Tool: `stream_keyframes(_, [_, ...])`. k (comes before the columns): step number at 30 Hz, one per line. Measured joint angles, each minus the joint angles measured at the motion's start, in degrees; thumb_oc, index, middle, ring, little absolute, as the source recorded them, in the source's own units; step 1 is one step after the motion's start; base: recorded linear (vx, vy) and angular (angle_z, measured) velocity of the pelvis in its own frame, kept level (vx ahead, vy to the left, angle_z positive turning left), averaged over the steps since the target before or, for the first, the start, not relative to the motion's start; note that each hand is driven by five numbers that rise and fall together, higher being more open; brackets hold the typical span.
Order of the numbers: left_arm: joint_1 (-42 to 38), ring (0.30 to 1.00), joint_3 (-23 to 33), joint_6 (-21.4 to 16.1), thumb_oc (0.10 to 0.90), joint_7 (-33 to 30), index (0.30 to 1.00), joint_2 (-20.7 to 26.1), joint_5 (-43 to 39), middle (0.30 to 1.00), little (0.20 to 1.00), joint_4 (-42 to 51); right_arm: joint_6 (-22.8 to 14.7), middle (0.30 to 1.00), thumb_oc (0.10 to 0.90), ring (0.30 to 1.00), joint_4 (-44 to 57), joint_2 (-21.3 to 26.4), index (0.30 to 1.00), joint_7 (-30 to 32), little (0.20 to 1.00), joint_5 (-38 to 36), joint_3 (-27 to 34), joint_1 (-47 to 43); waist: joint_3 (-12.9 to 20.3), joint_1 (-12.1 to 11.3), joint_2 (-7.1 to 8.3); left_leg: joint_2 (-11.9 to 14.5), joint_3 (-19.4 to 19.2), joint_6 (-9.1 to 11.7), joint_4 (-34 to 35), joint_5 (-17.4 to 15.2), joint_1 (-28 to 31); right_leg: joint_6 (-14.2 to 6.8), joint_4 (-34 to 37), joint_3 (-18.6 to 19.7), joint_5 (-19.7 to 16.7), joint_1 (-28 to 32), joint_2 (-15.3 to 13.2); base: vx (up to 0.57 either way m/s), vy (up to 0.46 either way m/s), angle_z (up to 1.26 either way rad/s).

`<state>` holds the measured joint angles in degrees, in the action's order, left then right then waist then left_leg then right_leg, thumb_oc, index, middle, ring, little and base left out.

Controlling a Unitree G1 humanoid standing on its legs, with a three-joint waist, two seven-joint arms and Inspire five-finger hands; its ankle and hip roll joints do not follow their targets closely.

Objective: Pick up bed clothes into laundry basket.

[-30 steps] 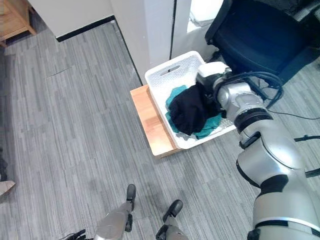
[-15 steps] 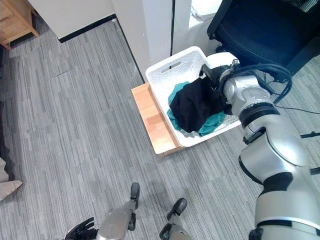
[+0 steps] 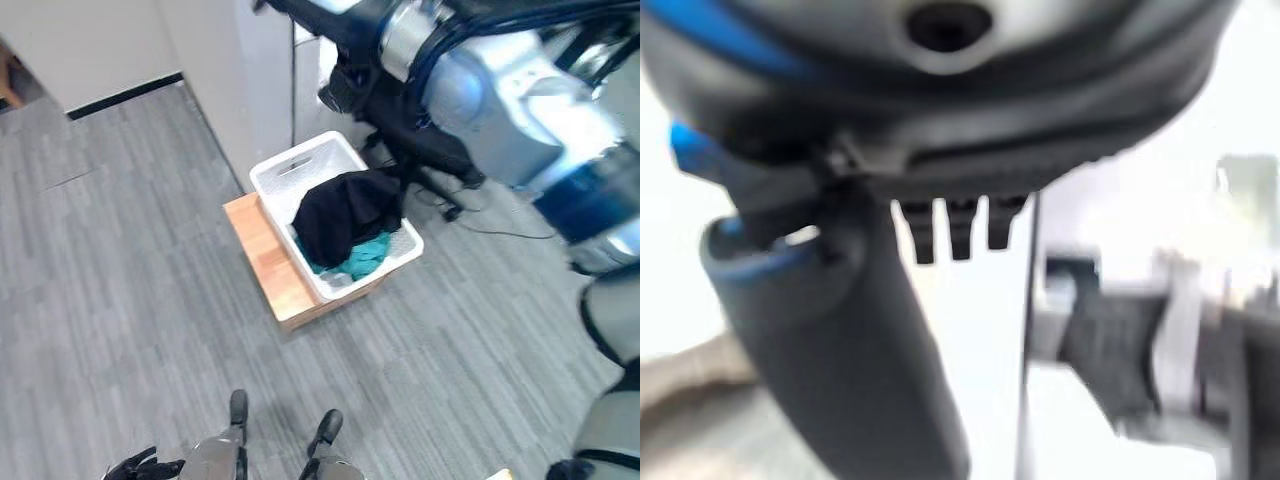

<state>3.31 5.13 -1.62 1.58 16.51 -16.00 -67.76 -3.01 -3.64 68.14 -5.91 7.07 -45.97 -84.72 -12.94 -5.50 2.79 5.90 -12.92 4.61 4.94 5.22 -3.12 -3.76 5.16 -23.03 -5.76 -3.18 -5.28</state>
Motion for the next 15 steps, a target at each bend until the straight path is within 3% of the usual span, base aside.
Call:
stream_keyframes(2, [-3.3,0.900,0.7,1.1,0.800,-1.8,0.900,0.1,1.9,0.900,0.900,-4.0,-2.5,0.900,0.800,0.900,5.3,6.4,0.900,3.4,0.900,-4.5,16.3,15.0,1.7,2.7,2.49,0.1,-1.1,0.5,0.0,-0.6,1.3,-0.1,0.0,0.5,0.1,0.8,0.1,0.09,0.023,-0.05])
stream_keyframes(4, [-2.9,0.900,0.8,2.0,0.800,-2.5,0.900,0.2,2.8,0.900,0.900,-4.0,-2.7,0.900,0.800,0.900,6.3,10.3,0.900,3.7,0.900,-6.3,20.5,19.9,2.5,4.1,3.15,0.0,-3.0,0.4,0.0,-0.9,2.0,-0.1,0.0,2.1,-0.1,0.5,0.0,0.06,0.026,-0.52])
stream_keyframes(5, [-2.4,0.900,2.4,1.7,0.800,-3.4,0.900,-0.9,3.1,0.900,0.900,-3.6,-5.3,0.900,0.800,0.900,6.8,8.2,0.900,5.7,0.900,-9.2,43.3,42.3,4.0,6.6,4.25,-0.1,-4.0,0.1,0.0,-1.1,2.8,-0.1,-0.1,3.0,-0.3,1.0,-0.1,0.03,0.029,-0.50])
stream_keyframes(7, [-1.9,0.900,1.9,1.8,0.800,-3.4,0.900,-2.7,3.1,0.900,0.900,-1.0,-5.0,0.900,0.800,0.900,5.9,8.0,0.900,8.1,0.900,-10.2,58.4,59.4,5.7,8.3,3.38,-0.4,-4.1,-0.4,0.1,-1.5,3.2,-0.5,0.0,3.5,-0.1,1.2,-0.4,0.03,0.035,-0.18])
stream_keyframes(8, [-0.4,0.900,1.3,1.2,0.800,-3.4,0.900,-4.2,3.1,0.900,0.900,0.9,-4.5,0.900,0.800,0.900,3.9,7.0,0.900,8.8,0.900,-10.2,62.0,64.2,6.7,9.5,2.74,-0.7,-4.6,-0.6,0.0,-1.7,3.9,-0.7,0.0,4.0,0.0,1.6,-0.6,0.01,0.036,-0.14])
stream_keyframes(9, [-0.1,0.900,-0.3,2.1,0.800,-3.6,0.900,-5.1,3.1,0.900,0.900,3.6,-4.2,0.900,0.800,0.900,4.1,5.5,0.900,9.7,0.900,-10.2,74.4,76.9,7.7,9.0,2.01,-0.7,-5.3,-0.3,0.1,-2.4,3.8,-1.0,0.0,4.3,0.1,1.6,-0.8,-0.01,0.029,-0.06])
stream_keyframes(10, [3.1,0.900,-1.7,1.4,0.800,-3.4,0.900,-6.2,2.8,0.900,0.900,7.9,-4.2,0.900,0.800,0.900,4.0,-1.3,0.900,12.0,0.900,-10.3,85.5,88.9,9.1,8.8,0.60,-0.9,-5.0,-0.6,0.1,-2.9,3.8,-1.4,-0.3,4.5,0.5,1.3,-0.9,0.04,0.033,-0.09])
stream_keyframes(11, [4.0,0.900,-2.5,1.2,0.800,-3.0,0.900,-6.3,2.7,0.900,0.900,8.6,-4.2,0.900,0.800,0.900,2.8,-6.9,0.900,14.0,0.900,-11.2,91.1,94.9,9.9,8.7,-0.15,-0.9,-5.3,-0.5,0.1,-2.8,4.1,-1.4,-0.1,4.6,0.5,1.6,-0.9,0.02,0.017,-0.05])
stream_keyframes(13, [5.5,0.900,-2.0,1.4,0.800,-3.4,0.900,-7.0,2.6,0.900,0.900,5.4,-3.4,0.900,0.800,0.900,-6.7,-19.6,0.900,18.3,0.900,-15.3,93.8,97.2,11.5,9.8,-1.68,-0.9,-5.9,-0.6,0.3,-3.2,4.7,-1.6,-0.1,5.2,0.6,2.2,-0.8,0.03,0.010,-0.22])
stream_keyframes(15, [5.1,0.900,-1.0,1.9,0.800,-3.5,0.900,-7.3,2.7,0.900,0.900,1.0,-4.4,0.900,0.800,0.900,-19.3,-26.5,0.900,21.5,0.900,-19.2,93.7,98.9,12.3,10.2,-3.23,-0.9,-6.2,-0.6,0.1,-3.3,5.0,-1.7,-0.1,5.8,0.7,2.3,-0.7,0.02,0.008,-0.12])
